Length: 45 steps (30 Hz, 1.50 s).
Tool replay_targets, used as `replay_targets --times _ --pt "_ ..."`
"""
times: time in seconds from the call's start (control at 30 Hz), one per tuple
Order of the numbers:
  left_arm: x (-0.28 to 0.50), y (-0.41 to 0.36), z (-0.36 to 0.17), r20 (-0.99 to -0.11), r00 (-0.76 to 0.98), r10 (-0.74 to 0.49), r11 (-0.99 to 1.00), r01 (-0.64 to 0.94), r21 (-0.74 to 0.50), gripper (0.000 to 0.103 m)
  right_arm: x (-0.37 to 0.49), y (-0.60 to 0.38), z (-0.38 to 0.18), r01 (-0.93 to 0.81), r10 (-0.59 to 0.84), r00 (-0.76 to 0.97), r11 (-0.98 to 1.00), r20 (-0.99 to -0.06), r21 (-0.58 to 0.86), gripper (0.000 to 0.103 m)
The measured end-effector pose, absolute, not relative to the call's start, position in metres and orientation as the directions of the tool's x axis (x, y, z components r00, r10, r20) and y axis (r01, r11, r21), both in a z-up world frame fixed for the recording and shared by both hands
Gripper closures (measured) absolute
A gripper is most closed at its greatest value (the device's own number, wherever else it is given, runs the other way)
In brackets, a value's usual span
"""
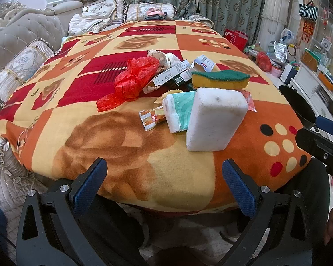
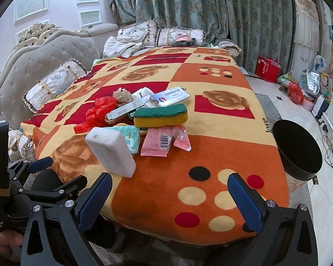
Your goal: Collect trash
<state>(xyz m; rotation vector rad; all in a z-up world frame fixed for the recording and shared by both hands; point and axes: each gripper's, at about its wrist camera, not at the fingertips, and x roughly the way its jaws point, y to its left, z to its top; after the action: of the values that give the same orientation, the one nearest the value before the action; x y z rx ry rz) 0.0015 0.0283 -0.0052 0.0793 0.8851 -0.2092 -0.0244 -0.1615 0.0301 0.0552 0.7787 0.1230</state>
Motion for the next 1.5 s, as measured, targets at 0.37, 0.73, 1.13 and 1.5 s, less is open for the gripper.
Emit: replay_targets --times 0.37,0.73,1.13,1.5 --pt "0.001 0.028 -0.004 -0.776 0.612 -0.152 0.976 0.215 -0.022 0.0 -0.024 -0.162 0.03 -0.09 0.132 0.704 0.991 -0.698 0.096 0.0" --pt "0.001 0.027 -0.003 -0.775 0.614 -0.151 0.977 0.212 -0.022 0.0 -0.025 -0.161 0.029 -0.091 0.131 0.704 0.991 -0.698 0.095 0.0" --pt "0.007 0.043 -0.002 -0.773 0.621 -0.133 0.982 0.188 -0.017 0.0 -0.024 -0.158 0.028 -0.109 0.155 0.706 0.988 -0.691 0.11 0.0" --pt "0.027 0.092 -0.009 -0.771 0.636 -0.037 0.998 0.063 0.005 0.0 -0.001 -0.118 0.014 -0.323 0.317 0.701 0.94 -0.639 0.111 0.0"
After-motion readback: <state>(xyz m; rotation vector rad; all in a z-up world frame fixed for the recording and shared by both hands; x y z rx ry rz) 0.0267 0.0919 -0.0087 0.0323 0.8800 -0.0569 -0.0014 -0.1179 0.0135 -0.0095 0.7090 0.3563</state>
